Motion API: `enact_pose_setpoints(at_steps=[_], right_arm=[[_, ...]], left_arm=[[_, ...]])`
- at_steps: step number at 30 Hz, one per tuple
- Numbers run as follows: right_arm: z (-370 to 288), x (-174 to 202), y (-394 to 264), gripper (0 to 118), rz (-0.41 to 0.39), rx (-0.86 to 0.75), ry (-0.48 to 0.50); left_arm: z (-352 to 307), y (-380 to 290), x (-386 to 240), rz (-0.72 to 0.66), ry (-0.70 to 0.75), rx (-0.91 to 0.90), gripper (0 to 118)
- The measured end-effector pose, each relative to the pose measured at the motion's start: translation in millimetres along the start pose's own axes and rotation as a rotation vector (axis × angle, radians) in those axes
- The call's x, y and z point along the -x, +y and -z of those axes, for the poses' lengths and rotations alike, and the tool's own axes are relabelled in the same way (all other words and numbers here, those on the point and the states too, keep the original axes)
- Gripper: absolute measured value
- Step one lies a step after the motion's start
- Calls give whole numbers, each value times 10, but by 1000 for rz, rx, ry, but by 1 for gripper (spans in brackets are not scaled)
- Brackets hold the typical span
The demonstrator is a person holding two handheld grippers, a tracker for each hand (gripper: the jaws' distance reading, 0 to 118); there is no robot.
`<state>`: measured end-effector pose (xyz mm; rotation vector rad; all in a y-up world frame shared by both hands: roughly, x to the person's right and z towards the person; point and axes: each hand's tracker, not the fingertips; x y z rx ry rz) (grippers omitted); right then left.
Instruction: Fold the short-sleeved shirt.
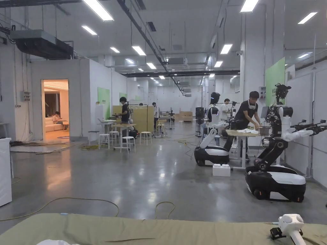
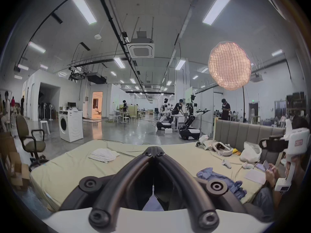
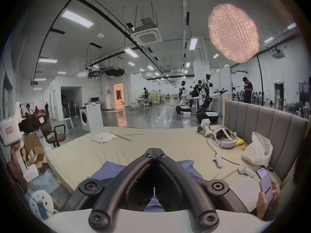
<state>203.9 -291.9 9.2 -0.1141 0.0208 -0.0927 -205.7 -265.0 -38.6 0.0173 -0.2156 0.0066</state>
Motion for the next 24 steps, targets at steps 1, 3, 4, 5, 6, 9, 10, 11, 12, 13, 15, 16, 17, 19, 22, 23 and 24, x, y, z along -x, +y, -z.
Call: enact_pose_setpoints(at_steps=[1,3,4,5,6,9,10,11,12,13,15,16,17,19,22,23,24], right_arm=[[0,11,-5,0,2,-7,-19],[26,-21,0,0,7,0,-21],[30,-25,3,0,19,-2,-32],[31,-43,15,0,33,-3,-24],[33,-56,24,0,50,-2,-13],[70,-107,23,0,78,-5,-9],[82,-119,17,0,82,-3,-11],[94,-135,8,0,85,-2,-9],[98,-147,11,0,88,0,-1],[101,-160,10,0,93,1,22],[113,-164,-10,0,101,-5,32],[126,-175,-7,0,108,-3,37],[139,-189,-9,0,113,-3,42],[178,-206,-43,0,119,-4,43],[238,-254,-78,0,129,14,41],[268,-254,-108,0,131,23,41],[290,-269,-125,0,133,35,43]], left_arm=[[5,5,-28,25,13,9,0],[8,12,-54,43,7,11,0],[14,39,-49,45,0,9,0],[17,54,-59,43,-5,7,0],[22,66,-68,41,-5,5,0],[46,88,-74,51,-7,-1,0],[66,94,-74,52,-11,1,0],[83,97,-73,47,-17,8,0],[91,102,-68,38,-24,12,0],[109,97,-61,25,-32,15,0],[156,85,-56,12,-34,24,0],[177,69,-51,13,-31,30,0],[219,57,-49,13,-29,39,0],[323,19,-36,9,-21,56,2],[563,-93,29,-21,-42,118,52],[699,-149,54,-40,-58,172,75],[816,-226,84,-53,-78,208,77]])
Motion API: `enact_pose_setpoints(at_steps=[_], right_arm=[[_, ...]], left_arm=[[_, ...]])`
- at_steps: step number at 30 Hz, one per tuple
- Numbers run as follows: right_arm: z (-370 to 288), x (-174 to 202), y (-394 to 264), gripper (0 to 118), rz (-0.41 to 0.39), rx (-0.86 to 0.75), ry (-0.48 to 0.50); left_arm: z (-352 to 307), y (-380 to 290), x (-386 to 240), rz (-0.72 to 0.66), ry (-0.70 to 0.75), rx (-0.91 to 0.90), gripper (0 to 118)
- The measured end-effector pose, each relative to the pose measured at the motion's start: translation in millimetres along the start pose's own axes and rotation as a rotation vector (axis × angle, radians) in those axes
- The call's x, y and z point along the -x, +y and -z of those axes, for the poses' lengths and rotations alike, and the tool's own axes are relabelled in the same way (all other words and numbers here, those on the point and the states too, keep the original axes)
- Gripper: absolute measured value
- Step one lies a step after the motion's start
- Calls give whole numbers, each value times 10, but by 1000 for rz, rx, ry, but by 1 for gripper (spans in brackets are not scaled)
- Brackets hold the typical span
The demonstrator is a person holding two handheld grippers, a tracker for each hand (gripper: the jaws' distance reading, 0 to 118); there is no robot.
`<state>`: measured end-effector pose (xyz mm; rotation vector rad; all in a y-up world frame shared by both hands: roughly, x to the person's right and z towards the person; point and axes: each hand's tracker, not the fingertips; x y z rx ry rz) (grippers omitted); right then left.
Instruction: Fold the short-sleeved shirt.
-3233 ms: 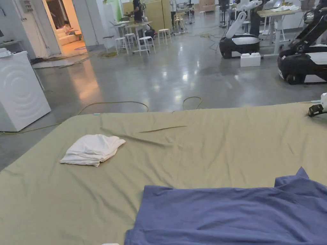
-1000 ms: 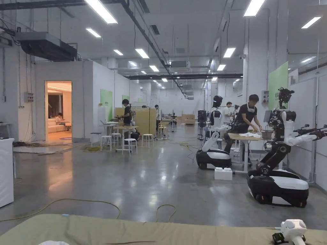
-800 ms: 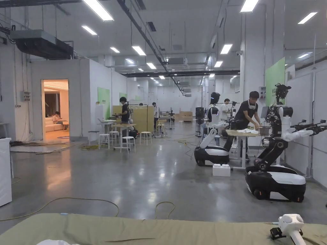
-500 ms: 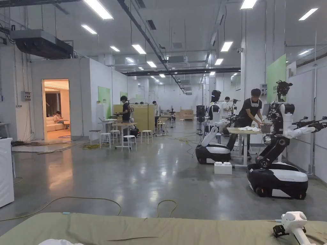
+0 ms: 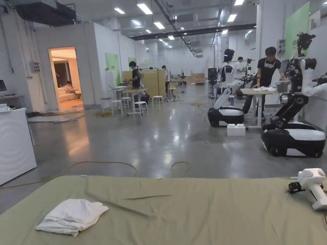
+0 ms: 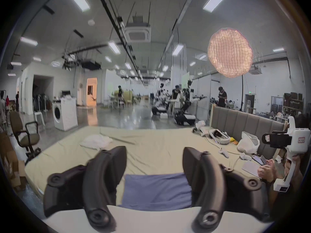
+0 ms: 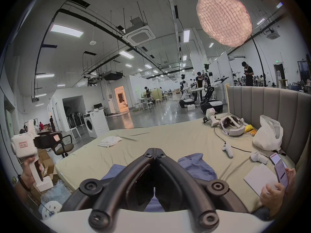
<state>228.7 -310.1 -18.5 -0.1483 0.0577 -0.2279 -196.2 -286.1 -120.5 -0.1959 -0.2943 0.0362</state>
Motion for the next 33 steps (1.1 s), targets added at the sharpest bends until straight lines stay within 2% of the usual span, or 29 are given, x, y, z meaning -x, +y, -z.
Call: enact_pose_setpoints(at_steps=[6,9,11,14,19,21,23,25,29,31,32,33], right_arm=[[197,-147,-154,0,10,62,-18],[291,-212,-221,0,0,107,-49],[309,-274,-271,0,-11,135,-70],[337,-418,-344,0,5,186,-109],[364,-581,-496,0,38,241,-166],[385,-618,-551,0,45,264,-182],[416,-637,-621,0,48,291,-196],[479,-667,-671,0,48,317,-196],[759,-740,-704,0,18,375,-191],[1044,-876,-688,1,-12,432,-177],[1228,-971,-670,18,-13,445,-180],[1408,-1077,-653,47,-8,470,-180]], left_arm=[[1411,-614,423,-165,-81,283,77],[2192,-1077,749,-223,4,375,77],[2698,-1262,989,-243,71,523,77],[3212,-1445,1240,-315,163,657,76],[3728,-1736,1362,-324,205,790,75],[3800,-1833,1309,-309,208,813,66],[3850,-1849,1200,-184,213,823,66],[3864,-1827,1127,-123,225,842,62],[3898,-1788,977,11,215,853,23],[3936,-1823,929,25,217,868,21],[3960,-1849,931,25,221,875,21],[3987,-1868,949,18,221,892,21]])
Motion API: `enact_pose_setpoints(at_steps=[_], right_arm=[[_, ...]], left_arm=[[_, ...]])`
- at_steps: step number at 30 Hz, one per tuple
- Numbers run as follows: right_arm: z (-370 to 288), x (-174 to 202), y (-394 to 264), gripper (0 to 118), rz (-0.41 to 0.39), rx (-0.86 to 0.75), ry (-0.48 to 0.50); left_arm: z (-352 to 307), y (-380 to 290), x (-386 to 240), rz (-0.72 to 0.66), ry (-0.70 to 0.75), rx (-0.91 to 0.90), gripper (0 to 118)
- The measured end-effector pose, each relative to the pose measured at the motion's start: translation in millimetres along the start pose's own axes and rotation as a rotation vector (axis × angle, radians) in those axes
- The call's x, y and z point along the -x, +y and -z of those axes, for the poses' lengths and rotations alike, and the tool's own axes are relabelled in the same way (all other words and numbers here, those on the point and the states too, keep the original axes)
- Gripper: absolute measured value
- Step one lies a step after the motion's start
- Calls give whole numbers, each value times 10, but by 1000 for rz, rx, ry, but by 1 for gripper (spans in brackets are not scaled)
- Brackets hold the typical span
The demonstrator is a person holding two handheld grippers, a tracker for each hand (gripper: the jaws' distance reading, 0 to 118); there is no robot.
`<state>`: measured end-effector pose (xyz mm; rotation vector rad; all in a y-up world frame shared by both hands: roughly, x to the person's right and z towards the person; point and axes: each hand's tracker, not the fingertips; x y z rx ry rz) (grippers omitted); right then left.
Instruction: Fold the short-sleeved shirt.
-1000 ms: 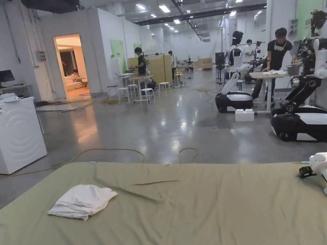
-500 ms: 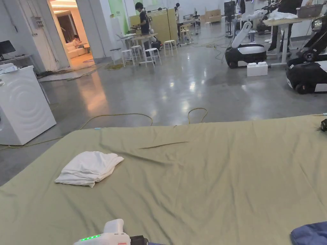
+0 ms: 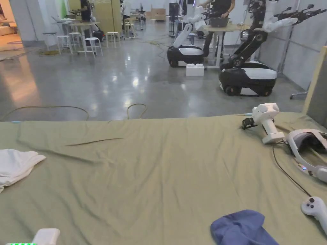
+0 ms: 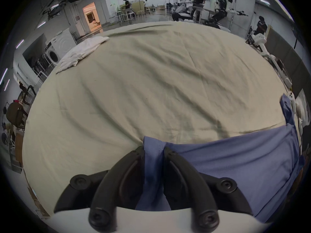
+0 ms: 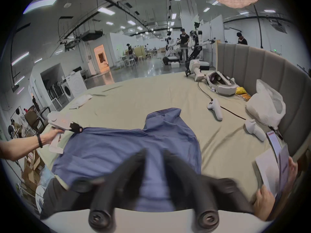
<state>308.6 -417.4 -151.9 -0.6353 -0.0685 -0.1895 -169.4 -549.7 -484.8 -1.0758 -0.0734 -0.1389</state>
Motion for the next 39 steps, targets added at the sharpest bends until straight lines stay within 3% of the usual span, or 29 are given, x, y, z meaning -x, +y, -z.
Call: enact_pose_setpoints(at_steps=[1,2,3,7,9,10,11,12,13,14,16,19,22,26,32,39], right_arm=[[222,-108,114,77,20,26,13],[470,-207,262,91,51,60,34],[697,-304,363,91,58,94,33],[1689,-582,595,90,-46,249,-109],[2104,-709,607,84,-34,354,-159],[2275,-777,564,76,-15,409,-181],[2389,-825,523,60,-9,444,-197],[2473,-853,491,55,-24,490,-215],[2537,-859,441,54,-53,538,-241],[2491,-848,383,53,-53,492,-203],[2442,-770,416,49,-83,470,-215],[2448,-683,420,3,-132,469,-226],[2246,-647,521,2,-135,472,-203],[1461,-541,594,2,-126,327,-126],[192,-512,93,2,-45,206,-91],[-392,-467,-796,2,20,259,-107]], left_arm=[[14,20,28,-12,-10,19,21],[26,49,60,-27,-20,33,21],[35,73,71,-23,-23,43,21],[73,150,72,-16,-14,73,21],[86,152,76,-30,-18,87,21],[80,146,81,-32,-19,88,21],[73,150,88,-34,-21,86,21],[64,133,93,-31,-23,82,21],[61,109,93,-27,-28,78,21],[63,96,92,-24,-30,71,21],[62,68,95,-22,-30,55,21],[43,43,96,-4,-33,36,21],[-320,87,171,54,-60,24,19],[-1278,-274,373,123,-156,-168,16],[-2097,-1309,715,35,-241,-243,16],[-2021,-2245,888,-155,-318,-196,16]])
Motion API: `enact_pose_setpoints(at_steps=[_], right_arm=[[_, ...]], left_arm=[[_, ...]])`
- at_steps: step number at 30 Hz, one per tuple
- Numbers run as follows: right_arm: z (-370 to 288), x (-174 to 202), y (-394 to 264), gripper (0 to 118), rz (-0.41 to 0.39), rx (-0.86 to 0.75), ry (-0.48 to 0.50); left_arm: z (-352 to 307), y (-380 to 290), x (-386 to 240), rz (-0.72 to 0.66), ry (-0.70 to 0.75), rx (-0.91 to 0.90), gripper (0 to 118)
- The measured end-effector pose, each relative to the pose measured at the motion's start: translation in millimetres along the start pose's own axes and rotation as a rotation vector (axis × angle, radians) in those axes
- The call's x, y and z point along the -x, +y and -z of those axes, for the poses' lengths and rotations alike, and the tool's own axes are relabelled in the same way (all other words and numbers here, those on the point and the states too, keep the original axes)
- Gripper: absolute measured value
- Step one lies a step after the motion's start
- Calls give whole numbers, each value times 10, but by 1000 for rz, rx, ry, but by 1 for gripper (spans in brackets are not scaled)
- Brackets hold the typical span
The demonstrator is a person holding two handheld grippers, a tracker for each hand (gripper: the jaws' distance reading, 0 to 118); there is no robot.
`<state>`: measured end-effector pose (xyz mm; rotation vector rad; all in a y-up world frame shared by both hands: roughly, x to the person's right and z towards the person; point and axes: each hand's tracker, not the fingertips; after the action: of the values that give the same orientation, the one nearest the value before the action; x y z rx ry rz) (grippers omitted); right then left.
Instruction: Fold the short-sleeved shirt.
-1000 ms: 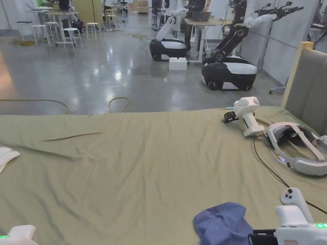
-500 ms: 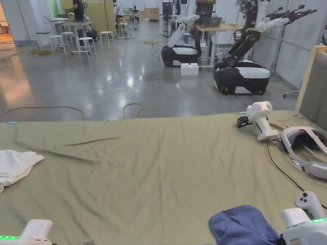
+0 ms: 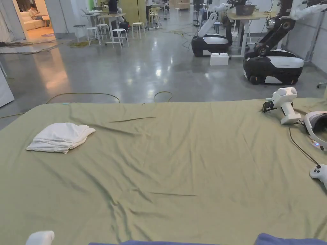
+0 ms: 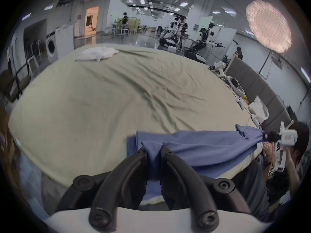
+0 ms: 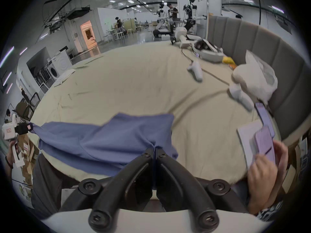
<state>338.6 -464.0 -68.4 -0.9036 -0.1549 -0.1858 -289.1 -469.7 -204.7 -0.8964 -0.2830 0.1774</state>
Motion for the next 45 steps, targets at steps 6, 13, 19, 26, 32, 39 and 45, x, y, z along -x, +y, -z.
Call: enact_pose_setpoints(at_steps=[6,13,19,26,32,39,45], right_arm=[[204,49,-333,61,4,50,-48],[-410,62,-185,81,-5,-183,-34],[-1548,586,-92,79,-14,-625,116],[-2085,1213,-16,9,-172,-810,168],[-2111,1427,-44,0,-165,-805,262],[-2164,1447,-34,0,-173,-814,260],[-2202,1368,-56,0,-145,-817,249]], left_arm=[[186,-298,138,-46,45,10,67],[-867,-234,-235,152,88,-387,83],[-2004,-269,-952,259,136,-740,81],[-2440,-270,-1500,300,134,-887,9],[-2535,-300,-1705,348,94,-907,0],[-2589,-313,-1690,344,73,-909,0],[-2645,-264,-1624,293,44,-912,0]])
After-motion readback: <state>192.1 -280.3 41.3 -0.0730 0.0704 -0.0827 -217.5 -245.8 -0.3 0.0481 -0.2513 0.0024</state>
